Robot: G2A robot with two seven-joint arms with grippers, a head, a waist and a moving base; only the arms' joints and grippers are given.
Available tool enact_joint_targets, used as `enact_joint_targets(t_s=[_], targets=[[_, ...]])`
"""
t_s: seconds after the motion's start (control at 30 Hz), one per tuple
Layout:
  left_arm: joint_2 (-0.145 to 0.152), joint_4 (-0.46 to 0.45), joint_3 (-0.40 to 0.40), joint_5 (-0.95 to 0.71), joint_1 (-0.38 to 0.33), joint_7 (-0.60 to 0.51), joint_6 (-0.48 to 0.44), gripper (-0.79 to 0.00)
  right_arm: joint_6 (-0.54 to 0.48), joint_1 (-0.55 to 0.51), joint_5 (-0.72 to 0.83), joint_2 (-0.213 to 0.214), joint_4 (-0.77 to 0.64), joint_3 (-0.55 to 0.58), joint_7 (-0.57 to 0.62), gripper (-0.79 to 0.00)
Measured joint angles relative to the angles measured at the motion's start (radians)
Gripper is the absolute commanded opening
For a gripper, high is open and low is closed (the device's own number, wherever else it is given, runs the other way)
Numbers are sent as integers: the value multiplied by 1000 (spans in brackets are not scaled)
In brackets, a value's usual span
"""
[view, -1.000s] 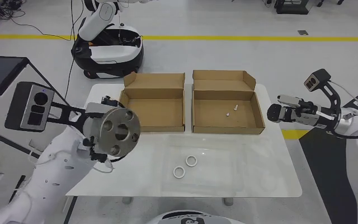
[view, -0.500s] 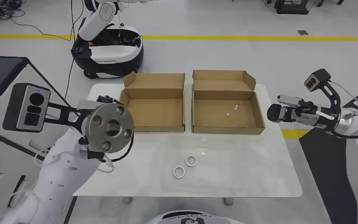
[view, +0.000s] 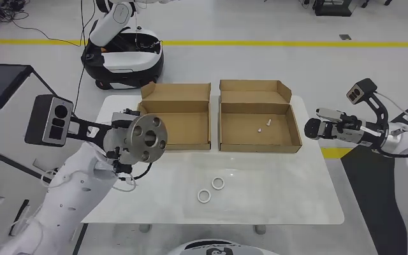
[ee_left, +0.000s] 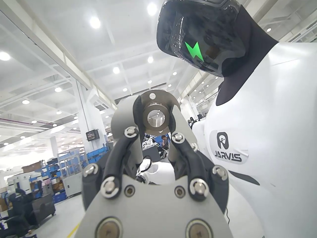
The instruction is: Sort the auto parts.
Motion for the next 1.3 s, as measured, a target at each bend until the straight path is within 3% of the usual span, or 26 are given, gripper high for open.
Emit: enact_joint_targets(t_s=[0.23,0.6,1.1,1.3], targets=[[-1,1,2,-6,8,-31,24,-785,0,0,0,0,0,0,0,0],[-15,72,41,-196,-50,-398,134,-785,0,0,0,0,0,0,0,0],[-56,245,77,-295,-271,-688,241,-785,0,0,0,0,0,0,0,0],[-57,311,98,-252,-306,-940,326,-785,0,0,0,0,0,0,0,0]])
